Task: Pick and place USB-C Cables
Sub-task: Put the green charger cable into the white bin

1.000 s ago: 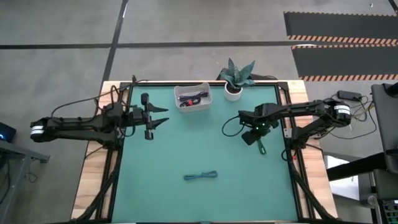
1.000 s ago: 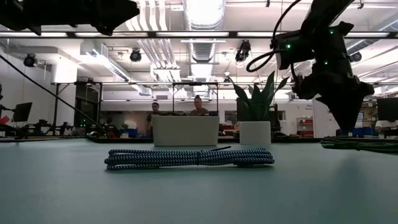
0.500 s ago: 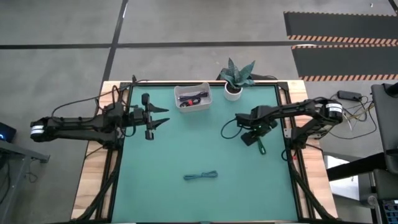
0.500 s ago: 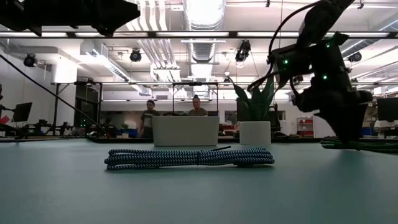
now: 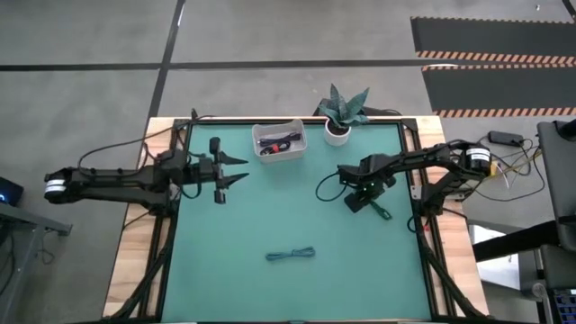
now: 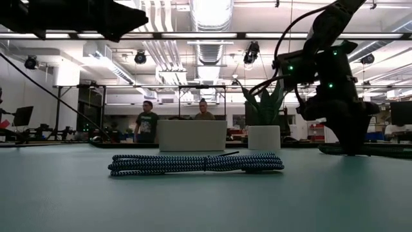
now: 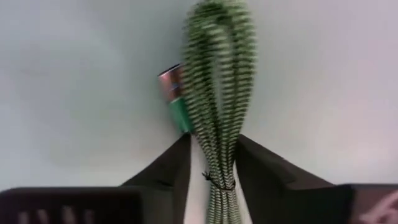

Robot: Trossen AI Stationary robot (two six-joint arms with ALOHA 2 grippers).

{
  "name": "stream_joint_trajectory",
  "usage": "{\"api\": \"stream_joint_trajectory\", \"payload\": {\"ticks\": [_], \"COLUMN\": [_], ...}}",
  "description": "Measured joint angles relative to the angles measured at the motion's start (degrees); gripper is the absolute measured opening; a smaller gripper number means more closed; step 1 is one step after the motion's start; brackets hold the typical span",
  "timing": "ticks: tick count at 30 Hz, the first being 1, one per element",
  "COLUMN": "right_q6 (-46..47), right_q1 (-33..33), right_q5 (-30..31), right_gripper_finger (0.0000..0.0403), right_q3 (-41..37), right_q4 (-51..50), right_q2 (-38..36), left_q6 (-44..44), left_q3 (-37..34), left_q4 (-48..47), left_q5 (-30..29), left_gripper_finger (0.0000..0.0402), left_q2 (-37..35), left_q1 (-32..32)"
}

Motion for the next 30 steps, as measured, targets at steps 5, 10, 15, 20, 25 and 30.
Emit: {"api": "stream_joint_trajectory", "payload": {"ticks": [5,10,15,20,25,30], "right_q6": [-0.4,-2.8,-5.0,-7.2,-12.8,-22.1], "right_q1": [0.0,0.0,0.0,0.0,0.0,0.0], "right_q5": [0.0,1.5,0.7,-0.4,0.8,2.3], "right_gripper_finger": [0.0043,0.0018,0.002,0.002,0.002,0.002], "right_q3": [-0.1,0.0,1.1,1.7,0.6,-1.4], "right_q4": [0.3,0.1,0.2,3.9,17.8,35.8], "right_q2": [-0.7,-2.6,-7.4,-14.1,-19.5,-20.8], "left_q6": [2.7,5.7,5.6,5.6,5.6,5.5], "left_q3": [-1.5,-2.7,-2.3,-2.4,-2.2,-2.2], "left_q4": [0.1,2.4,3.6,3.6,3.7,3.6], "left_q5": [0.0,0.0,0.0,-0.1,-0.9,-0.9], "left_gripper_finger": [0.0143,0.0143,0.0143,0.0143,0.0143,0.0143], "left_q2": [3.8,7.7,9.5,9.3,8.8,8.7], "left_q1": [0.0,0.0,0.0,0.0,0.0,0.0]}}
